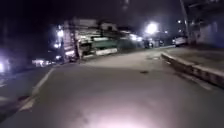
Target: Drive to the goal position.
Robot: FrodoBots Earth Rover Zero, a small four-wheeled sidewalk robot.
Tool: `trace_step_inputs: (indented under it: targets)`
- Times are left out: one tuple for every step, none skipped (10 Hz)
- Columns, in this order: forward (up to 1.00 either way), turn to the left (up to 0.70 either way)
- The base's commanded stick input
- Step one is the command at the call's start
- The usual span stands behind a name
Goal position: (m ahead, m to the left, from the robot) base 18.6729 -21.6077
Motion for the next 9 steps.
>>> trace_step_inputs:
  targets:
    - [1.00,0.00]
    - [1.00,0.00]
    - [1.00,0.00]
    - [1.00,0.00]
    - [1.00,0.00]
    - [1.00,0.00]
    - [1.00,0.00]
    - [1.00,-0.16]
    - [1.00,-0.38]
